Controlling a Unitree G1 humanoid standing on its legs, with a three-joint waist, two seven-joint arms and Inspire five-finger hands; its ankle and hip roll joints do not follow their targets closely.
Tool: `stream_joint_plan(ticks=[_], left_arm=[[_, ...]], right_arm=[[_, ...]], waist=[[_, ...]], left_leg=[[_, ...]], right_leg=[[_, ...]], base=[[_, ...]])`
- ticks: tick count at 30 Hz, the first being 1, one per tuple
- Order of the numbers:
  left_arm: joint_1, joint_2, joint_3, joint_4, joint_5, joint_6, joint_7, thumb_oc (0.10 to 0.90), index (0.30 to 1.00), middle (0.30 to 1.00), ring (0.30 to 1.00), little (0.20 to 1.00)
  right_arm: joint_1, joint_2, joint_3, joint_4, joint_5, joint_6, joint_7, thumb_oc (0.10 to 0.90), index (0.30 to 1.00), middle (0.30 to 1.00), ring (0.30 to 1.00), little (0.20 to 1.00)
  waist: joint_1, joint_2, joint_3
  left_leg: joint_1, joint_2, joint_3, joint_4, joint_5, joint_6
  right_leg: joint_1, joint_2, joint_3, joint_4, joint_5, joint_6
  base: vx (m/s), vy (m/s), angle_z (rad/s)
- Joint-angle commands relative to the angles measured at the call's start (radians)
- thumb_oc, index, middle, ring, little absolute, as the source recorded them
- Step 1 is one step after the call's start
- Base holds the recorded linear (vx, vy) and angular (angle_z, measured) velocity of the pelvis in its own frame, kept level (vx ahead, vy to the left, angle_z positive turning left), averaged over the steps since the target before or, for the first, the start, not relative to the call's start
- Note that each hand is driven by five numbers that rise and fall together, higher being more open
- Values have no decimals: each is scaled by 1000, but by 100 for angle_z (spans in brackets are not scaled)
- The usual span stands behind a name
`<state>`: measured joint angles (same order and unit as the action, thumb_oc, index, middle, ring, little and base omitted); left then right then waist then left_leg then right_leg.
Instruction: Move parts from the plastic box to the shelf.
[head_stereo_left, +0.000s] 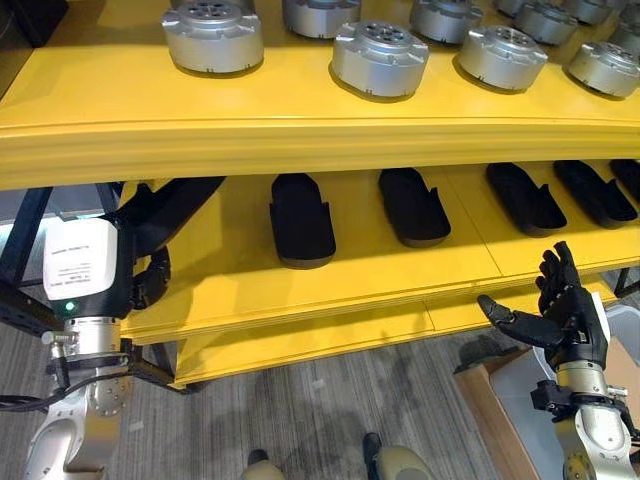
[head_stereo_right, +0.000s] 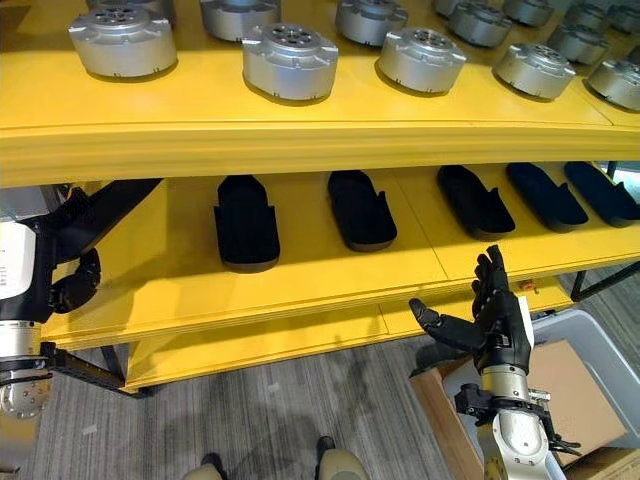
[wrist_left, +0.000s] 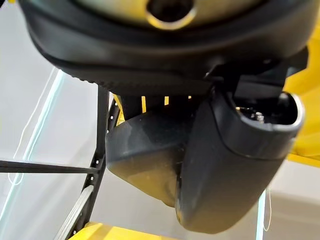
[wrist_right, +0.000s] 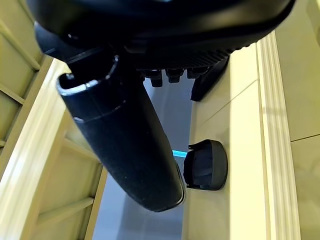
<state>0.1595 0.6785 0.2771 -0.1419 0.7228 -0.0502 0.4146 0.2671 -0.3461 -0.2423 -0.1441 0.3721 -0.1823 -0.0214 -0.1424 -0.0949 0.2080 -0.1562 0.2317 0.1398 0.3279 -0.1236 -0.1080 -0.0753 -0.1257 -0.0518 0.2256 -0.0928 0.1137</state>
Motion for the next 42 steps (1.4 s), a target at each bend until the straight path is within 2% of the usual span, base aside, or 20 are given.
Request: stream_joint_plan(ticks=[1, 11, 17, 23, 26, 37, 42], left_arm=[[-157, 31, 59, 11, 28, -3, 111, 400, 300, 300, 300, 300], [-234, 41, -17, 104, 36, 33, 86, 400, 300, 300, 300, 300], [-372, 96, -130, 201, 72, 83, 29, 400, 300, 300, 300, 300], [-525, 114, -231, 308, 96, 142, 20, 400, 300, 300, 300, 300], [-605, 127, -280, 357, 87, 145, 17, 400, 300, 300, 300, 300], [-717, 140, -291, 481, 24, 210, 46, 400, 300, 300, 300, 300], [-715, 150, -267, 505, -10, 222, 50, 400, 300, 300, 300, 300]], right_arm=[[-55, -48, -56, -77, 0, -83, -5, 900, 1000, 1000, 1000, 1000], [-57, -52, -53, -73, 7, -73, 3, 900, 1000, 1000, 1000, 1000], [-89, -69, -27, -65, 15, -53, 4, 900, 1000, 1000, 1000, 1000], [-120, -77, -2, -61, 21, -42, 0, 900, 1000, 1000, 1000, 1000], [-135, -84, 16, -60, 26, -41, 2, 900, 1000, 1000, 1000, 1000], [-144, -94, 26, -65, 46, -35, 11, 900, 1000, 1000, 1000, 1000], [-139, -100, 18, -73, 50, -30, 15, 900, 1000, 1000, 1000, 1000]], waist=[[-27, 10, -81], [-33, 12, -73], [-41, 16, -50], [-48, 10, -53], [-50, 7, -48], [-50, -13, -52], [-47, -17, -53]], left_leg=[[42, 85, 63, 33, -51, -1], [10, 85, 46, 50, -49, -4], [-68, 83, 4, 94, -49, -3], [-147, 90, -33, 156, -62, 2], [-171, 95, -49, 186, -73, 2], [-217, 106, -80, 211, -73, -1], [-230, 108, -90, 212, -71, -4]], right_leg=[[56, -34, 42, -31, -56, 13], [41, -33, 21, -6, -64, 11], [-20, -28, 2, 54, -75, 8], [-83, -15, -10, 128, -99, 2], [-103, -9, -15, 165, -117, -1], [-139, 9, -25, 208, -136, -11], [-149, 12, -30, 215, -141, -14]], base=[[0, 0, 0], [-9, -4, 4], [-58, -15, 12], [-44, -21, 7], [-34, -16, 12], [-3, -13, 3], [4, -13, 4]])
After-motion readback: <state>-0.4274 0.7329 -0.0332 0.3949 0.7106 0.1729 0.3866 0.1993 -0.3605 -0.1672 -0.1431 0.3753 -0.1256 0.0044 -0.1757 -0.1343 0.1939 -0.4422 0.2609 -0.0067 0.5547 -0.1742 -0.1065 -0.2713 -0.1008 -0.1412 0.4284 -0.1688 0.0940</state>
